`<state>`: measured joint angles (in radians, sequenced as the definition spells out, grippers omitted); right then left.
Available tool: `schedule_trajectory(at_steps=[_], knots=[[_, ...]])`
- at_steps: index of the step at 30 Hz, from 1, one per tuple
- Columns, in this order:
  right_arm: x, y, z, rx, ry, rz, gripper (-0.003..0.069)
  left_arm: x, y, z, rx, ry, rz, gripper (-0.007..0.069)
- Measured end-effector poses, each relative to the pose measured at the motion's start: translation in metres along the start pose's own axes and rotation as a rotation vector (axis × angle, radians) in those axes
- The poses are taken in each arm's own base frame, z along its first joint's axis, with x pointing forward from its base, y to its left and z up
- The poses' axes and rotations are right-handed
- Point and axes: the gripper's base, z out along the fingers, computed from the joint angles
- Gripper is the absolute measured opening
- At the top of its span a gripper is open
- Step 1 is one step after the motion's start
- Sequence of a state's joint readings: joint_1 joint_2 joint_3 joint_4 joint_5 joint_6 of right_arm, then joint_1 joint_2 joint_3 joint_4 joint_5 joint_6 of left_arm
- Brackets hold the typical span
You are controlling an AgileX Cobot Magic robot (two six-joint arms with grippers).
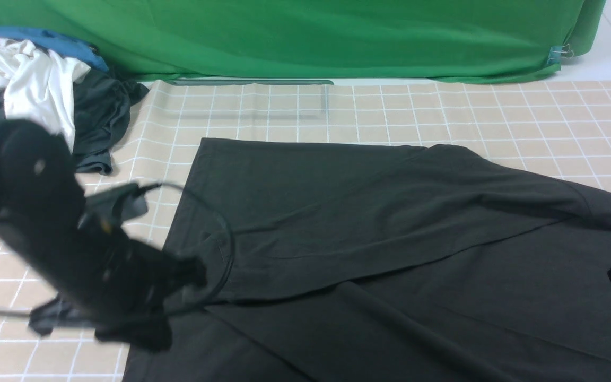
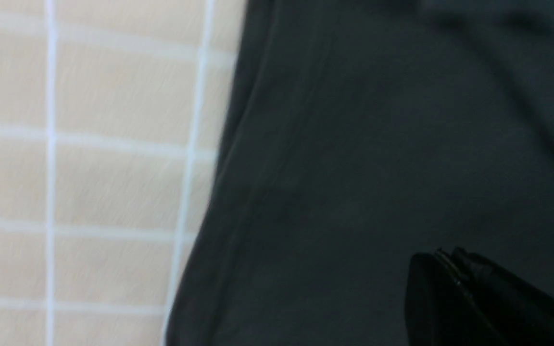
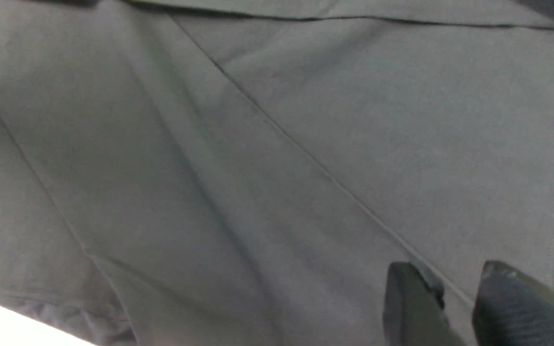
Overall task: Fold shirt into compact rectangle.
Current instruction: 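Grasp the near edge of the shirt at its hem and shoulder corners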
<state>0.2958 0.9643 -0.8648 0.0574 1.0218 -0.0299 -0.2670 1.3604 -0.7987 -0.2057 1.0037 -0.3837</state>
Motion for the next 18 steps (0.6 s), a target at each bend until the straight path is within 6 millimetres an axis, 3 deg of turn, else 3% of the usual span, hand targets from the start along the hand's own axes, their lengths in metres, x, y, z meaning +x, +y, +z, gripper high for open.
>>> schedule_trajectory(at_steps=[3,9,13,18], knots=[[0.000,0.000,0.000,0.000,-0.002,0.000,0.0235,0.019,0.013,0.009,-0.026,0.030,-0.002,0.0014],[0.000,0.000,0.000,0.000,-0.002,0.002,0.0235,0.034,0.025,0.019,-0.072,0.079,-0.021,0.0060],[0.000,0.000,0.000,0.000,-0.003,0.016,0.0235,0.039,0.029,0.024,-0.094,0.102,-0.019,0.0143],[0.000,0.000,0.000,0.000,-0.004,0.035,0.0235,0.045,0.038,0.030,-0.145,0.126,0.001,0.0330]])
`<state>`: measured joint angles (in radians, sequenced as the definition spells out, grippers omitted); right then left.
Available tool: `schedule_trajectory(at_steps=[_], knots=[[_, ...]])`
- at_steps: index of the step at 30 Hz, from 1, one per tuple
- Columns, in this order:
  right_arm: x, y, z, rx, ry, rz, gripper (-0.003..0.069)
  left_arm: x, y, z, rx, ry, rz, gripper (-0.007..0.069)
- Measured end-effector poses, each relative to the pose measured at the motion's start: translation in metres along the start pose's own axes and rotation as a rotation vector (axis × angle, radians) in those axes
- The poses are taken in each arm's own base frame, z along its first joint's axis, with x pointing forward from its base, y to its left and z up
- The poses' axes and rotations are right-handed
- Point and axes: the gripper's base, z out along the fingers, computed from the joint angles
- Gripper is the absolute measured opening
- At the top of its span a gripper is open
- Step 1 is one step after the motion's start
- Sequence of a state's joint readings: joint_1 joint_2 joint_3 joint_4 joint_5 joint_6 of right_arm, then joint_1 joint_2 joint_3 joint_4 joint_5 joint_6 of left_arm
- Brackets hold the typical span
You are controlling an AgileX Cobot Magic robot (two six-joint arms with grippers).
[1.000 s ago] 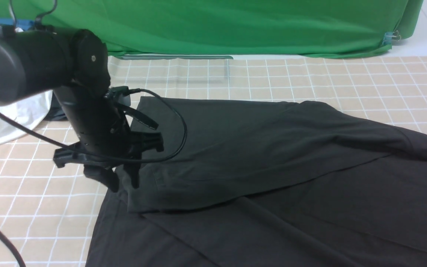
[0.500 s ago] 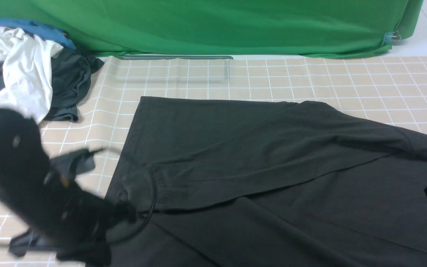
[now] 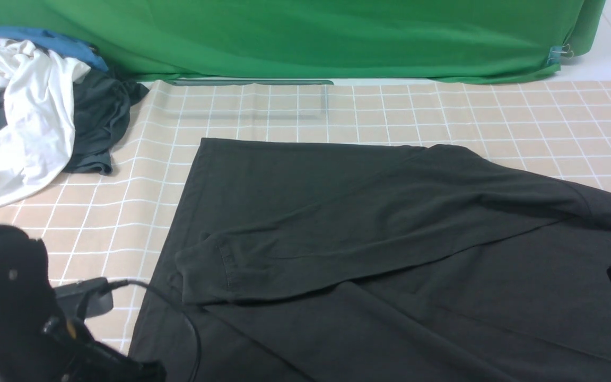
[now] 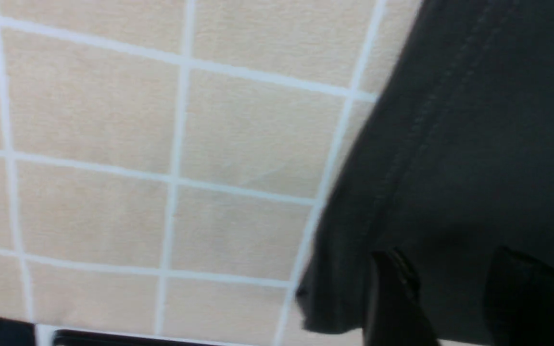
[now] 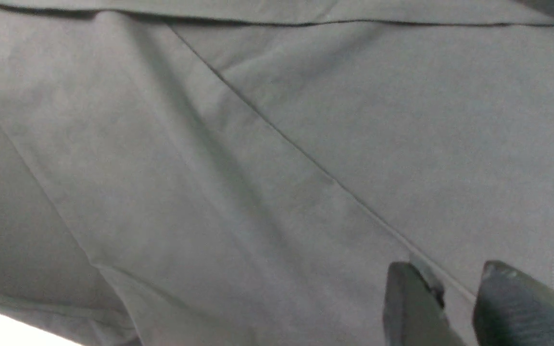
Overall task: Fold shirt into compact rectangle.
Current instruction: 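Grasp the near edge of the shirt at its hem and shoulder corners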
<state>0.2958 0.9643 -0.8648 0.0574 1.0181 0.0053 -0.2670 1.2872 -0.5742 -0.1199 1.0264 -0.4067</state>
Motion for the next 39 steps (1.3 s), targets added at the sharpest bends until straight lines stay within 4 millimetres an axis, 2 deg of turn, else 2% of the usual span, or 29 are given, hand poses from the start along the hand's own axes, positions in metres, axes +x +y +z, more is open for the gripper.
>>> schedule_trajectory(at_steps=[3,6,15,24,27,31,32,39], knots=[[0.000,0.000,0.000,0.000,-0.001,0.000,0.0236,0.004,0.007,0.008,-0.049,0.005,0.024,0.0422],[-0.002,0.000,0.000,0.000,-0.018,0.000,0.0236,0.006,0.010,0.012,-0.065,0.007,0.033,0.0479],[-0.006,0.000,0.000,0.000,-0.062,0.000,0.0236,0.005,0.009,0.017,-0.061,0.024,0.025,0.0473],[-0.006,0.000,0.000,0.000,-0.068,0.000,0.0236,0.000,-0.001,0.037,-0.022,0.156,-0.010,0.0359],[-0.006,0.000,0.000,0.000,-0.068,-0.005,0.0237,0.000,-0.002,0.037,-0.015,0.164,-0.017,0.0259],[-0.006,0.000,0.000,0.000,-0.068,-0.005,0.0237,-0.001,-0.003,0.037,-0.006,0.162,-0.022,0.0065],[-0.006,0.000,0.000,0.000,-0.068,-0.005,0.0237,-0.001,-0.003,0.037,-0.006,0.160,-0.020,0.0042],[0.005,-0.004,-0.002,0.039,0.060,-0.049,0.0202,-0.007,-0.004,0.023,-0.029,0.125,0.018,0.0028]])
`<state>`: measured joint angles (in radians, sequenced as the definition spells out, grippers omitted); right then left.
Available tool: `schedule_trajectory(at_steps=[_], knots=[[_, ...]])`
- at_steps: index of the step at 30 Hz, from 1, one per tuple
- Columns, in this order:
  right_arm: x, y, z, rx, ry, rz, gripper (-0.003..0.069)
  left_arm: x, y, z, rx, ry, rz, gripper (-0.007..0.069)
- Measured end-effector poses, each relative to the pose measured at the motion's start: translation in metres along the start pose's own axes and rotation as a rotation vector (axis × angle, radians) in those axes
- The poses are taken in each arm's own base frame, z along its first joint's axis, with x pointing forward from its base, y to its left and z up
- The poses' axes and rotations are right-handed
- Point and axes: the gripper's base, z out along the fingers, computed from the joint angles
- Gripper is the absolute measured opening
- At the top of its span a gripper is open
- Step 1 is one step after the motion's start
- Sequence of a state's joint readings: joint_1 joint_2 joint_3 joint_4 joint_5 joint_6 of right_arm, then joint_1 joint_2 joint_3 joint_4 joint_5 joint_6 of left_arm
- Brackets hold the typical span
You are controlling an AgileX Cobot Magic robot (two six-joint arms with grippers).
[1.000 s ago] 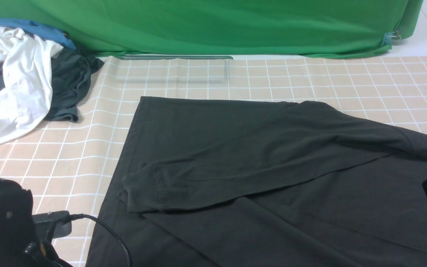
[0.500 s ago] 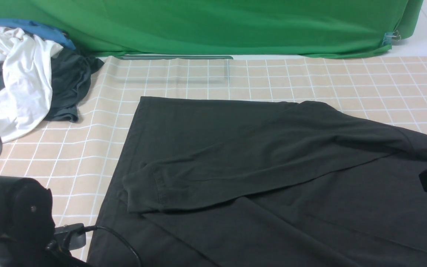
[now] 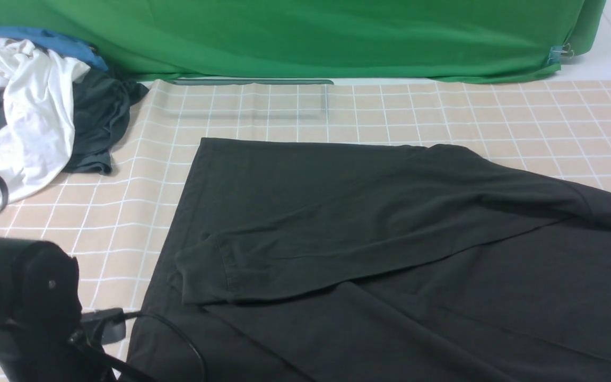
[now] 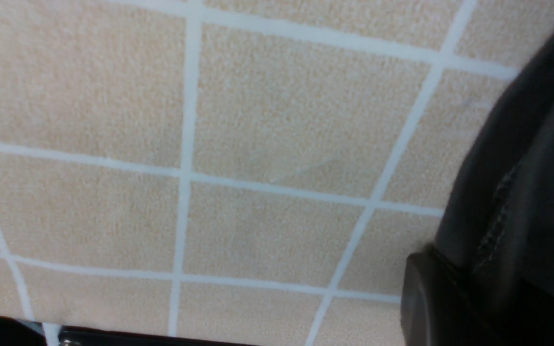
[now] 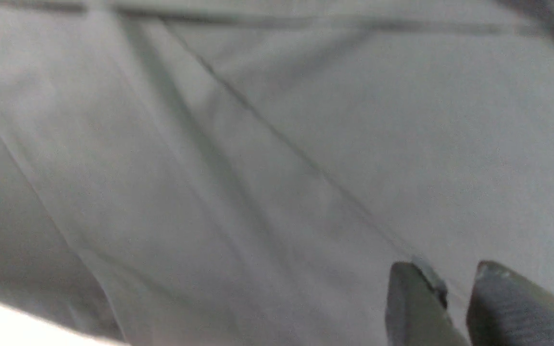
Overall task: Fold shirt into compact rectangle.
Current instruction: 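Grasp the near edge of the shirt at its hem and shoulder corners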
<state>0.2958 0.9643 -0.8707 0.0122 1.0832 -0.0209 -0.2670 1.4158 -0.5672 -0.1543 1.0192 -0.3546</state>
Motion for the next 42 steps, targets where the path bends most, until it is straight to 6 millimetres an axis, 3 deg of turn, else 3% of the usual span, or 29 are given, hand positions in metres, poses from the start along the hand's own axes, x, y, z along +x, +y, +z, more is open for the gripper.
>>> schedule_trajectory(at_steps=[4,9,12,17,20,23,29,33,42], knots=[[0.008,-0.001,0.005,0.013,0.136,-0.008,0.0146,0.006,0.001,-0.013,0.022,-0.047,0.006,0.0028],[0.019,-0.004,0.030,0.020,0.271,0.031,0.0040,0.016,0.004,-0.026,0.055,-0.121,-0.010,0.0028],[0.035,-0.009,0.051,0.030,0.388,0.072,0.0037,0.021,0.005,-0.034,0.079,-0.173,-0.010,0.0028],[0.059,-0.014,0.067,0.023,0.497,0.146,0.0041,0.025,0.007,-0.038,0.088,-0.200,-0.006,0.0028],[0.073,-0.010,0.077,-0.019,0.535,0.182,0.0111,0.025,0.007,-0.038,0.088,-0.200,-0.008,0.0028],[0.080,-0.008,0.083,-0.026,0.548,0.214,0.0259,0.024,0.007,-0.038,0.089,-0.202,-0.009,0.0028],[0.073,-0.009,0.093,-0.021,0.482,0.248,0.0521,0.024,0.006,-0.038,0.091,-0.206,-0.009,0.0028],[0.070,-0.009,0.105,-0.046,0.515,0.241,0.0563,0.024,0.006,-0.038,0.092,-0.210,-0.009,0.0028],[0.072,-0.010,0.135,-0.086,0.658,0.155,0.0570,0.024,0.007,-0.038,0.090,-0.211,-0.002,0.0029]])
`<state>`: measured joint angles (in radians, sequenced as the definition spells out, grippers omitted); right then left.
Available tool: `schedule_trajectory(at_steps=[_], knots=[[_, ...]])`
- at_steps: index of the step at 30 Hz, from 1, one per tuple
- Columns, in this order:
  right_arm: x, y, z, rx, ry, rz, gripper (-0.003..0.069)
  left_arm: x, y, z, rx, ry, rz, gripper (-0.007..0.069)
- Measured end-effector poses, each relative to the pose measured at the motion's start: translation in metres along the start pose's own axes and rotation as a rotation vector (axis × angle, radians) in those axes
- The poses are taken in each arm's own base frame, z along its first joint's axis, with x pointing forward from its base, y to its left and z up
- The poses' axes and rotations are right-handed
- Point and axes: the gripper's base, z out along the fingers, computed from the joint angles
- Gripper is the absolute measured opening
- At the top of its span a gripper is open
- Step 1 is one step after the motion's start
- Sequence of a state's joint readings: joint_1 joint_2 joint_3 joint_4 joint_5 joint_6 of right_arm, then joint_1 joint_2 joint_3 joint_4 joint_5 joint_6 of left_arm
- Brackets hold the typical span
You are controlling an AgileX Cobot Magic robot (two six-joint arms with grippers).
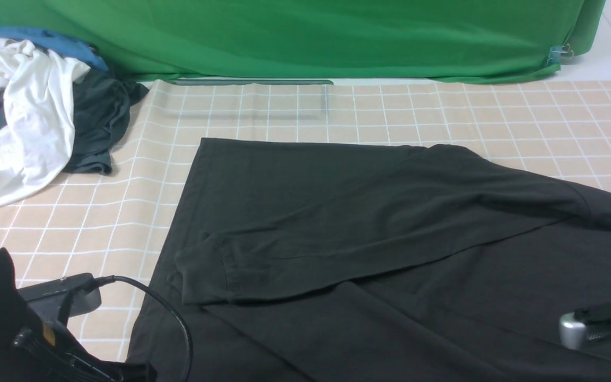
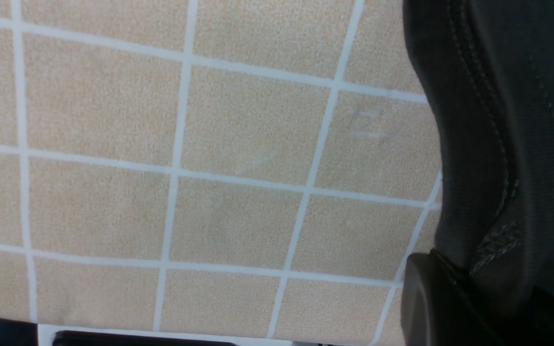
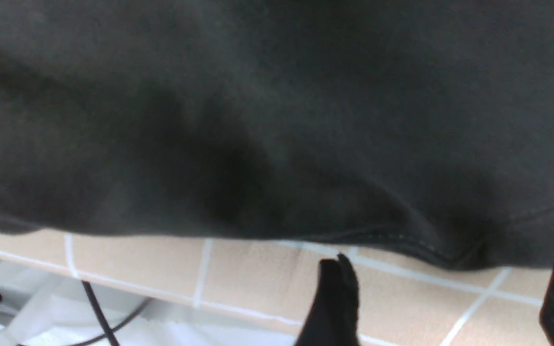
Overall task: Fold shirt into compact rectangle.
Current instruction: 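Grasp the near edge of the shirt at its hem and shoulder corners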
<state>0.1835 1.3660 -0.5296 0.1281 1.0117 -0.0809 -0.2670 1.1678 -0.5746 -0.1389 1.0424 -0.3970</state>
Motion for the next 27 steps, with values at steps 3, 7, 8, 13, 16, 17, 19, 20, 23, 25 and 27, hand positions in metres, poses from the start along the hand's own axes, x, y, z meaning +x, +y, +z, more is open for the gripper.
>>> schedule_trajectory(at_steps=[3,7,8,13,16,17,19,20,23,25,27], knots=[[-0.006,-0.001,0.009,0.001,0.035,-0.023,0.0522,0.000,0.000,0.000,0.000,-0.001,0.000,0.0029],[-0.010,-0.003,0.015,0.011,0.049,-0.040,0.0364,-0.001,0.000,0.000,0.005,-0.013,0.000,0.0029],[-0.011,-0.004,0.015,0.019,0.050,-0.050,0.0318,-0.001,-0.001,0.000,0.006,-0.016,0.000,0.0029],[-0.012,-0.006,0.015,0.036,0.038,-0.063,0.0071,-0.002,-0.001,0.000,0.008,-0.021,-0.002,0.0029],[-0.015,-0.006,0.012,0.040,0.029,-0.069,0.0049,-0.002,0.000,0.000,0.005,-0.023,-0.003,0.0029],[-0.017,-0.006,0.008,0.044,0.010,-0.073,0.0049,-0.003,-0.001,-0.001,0.004,-0.026,-0.001,0.0029],[-0.019,-0.005,-0.003,0.051,-0.024,-0.081,0.0049,-0.004,-0.002,-0.004,0.007,-0.032,-0.003,0.0029],[-0.019,-0.004,-0.009,0.053,-0.043,-0.085,0.0049,-0.006,-0.003,-0.006,0.008,-0.036,-0.004,0.0029],[-0.018,-0.004,-0.029,0.077,-0.097,-0.104,0.0049,-0.011,-0.007,-0.017,0.018,-0.059,-0.009,0.0029],[-0.018,-0.004,-0.044,0.096,-0.128,-0.115,0.0049,-0.015,-0.010,-0.025,0.025,-0.079,-0.018,0.0029],[-0.019,-0.003,-0.054,0.105,-0.145,-0.120,0.0049,-0.019,-0.012,-0.033,0.034,-0.098,-0.022,0.0029]])
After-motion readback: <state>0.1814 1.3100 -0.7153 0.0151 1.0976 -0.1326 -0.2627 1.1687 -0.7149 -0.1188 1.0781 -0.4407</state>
